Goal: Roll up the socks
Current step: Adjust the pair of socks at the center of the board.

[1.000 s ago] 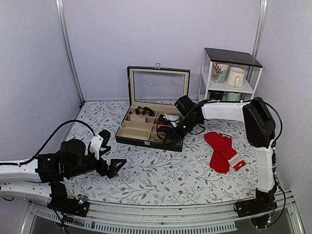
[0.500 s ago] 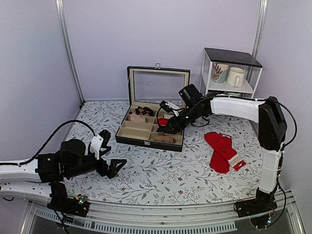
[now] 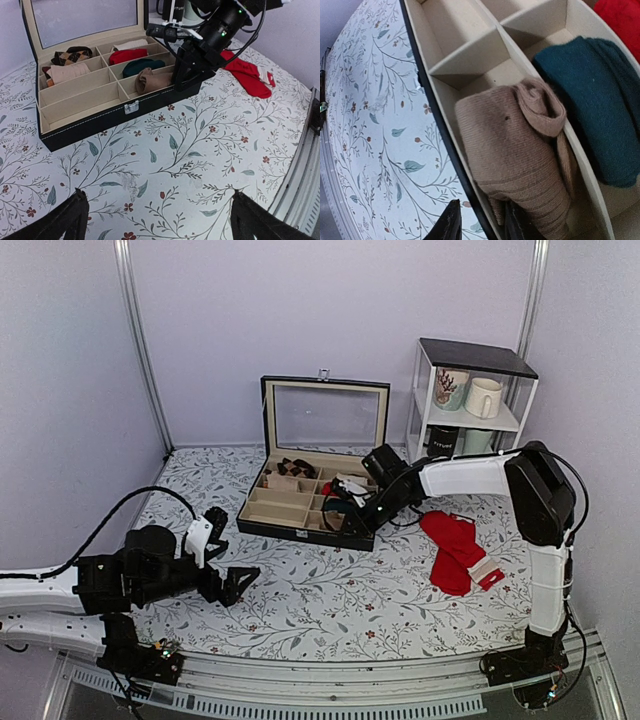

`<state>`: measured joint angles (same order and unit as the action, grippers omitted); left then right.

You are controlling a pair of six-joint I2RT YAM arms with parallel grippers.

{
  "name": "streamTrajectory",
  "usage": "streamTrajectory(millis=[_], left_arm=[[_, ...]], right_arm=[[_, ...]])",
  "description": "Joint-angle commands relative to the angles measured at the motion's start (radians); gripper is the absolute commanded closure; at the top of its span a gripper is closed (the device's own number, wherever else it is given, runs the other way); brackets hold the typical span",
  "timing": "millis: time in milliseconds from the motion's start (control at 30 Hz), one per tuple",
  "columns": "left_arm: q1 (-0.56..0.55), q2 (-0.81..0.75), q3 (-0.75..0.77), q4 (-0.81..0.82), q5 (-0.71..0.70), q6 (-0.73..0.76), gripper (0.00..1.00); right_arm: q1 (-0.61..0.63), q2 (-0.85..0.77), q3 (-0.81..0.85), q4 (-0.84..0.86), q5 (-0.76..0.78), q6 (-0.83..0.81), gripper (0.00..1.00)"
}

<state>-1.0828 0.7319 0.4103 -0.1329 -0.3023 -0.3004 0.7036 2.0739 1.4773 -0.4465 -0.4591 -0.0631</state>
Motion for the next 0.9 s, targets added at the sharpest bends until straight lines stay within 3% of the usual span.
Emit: streamTrajectory(millis=[0,200,667,867], left_arm=[[0.016,0.003,-0.004,0.013,0.005,0.003,0.01],[0.017,0.008,0.002,0.013,0.012,0.003,0.01],[0.018,0.002,0.002,0.015,0.015,0.003,0.00],[0.017,0.004,0.002,0.015,0.017,0.004,0.00]], right_arm=[[0.002,0.021,-0.079,0.014,0.109,0.056,0.68],[-0.012,0.046,-0.105,0.030,0.154,0.137,0.69],[-0.013,-0.184,-0.057,0.048,-0.050,0.108,0.57],[-0.015,-0.126,0.003,0.031,0.022,0.137,0.51]])
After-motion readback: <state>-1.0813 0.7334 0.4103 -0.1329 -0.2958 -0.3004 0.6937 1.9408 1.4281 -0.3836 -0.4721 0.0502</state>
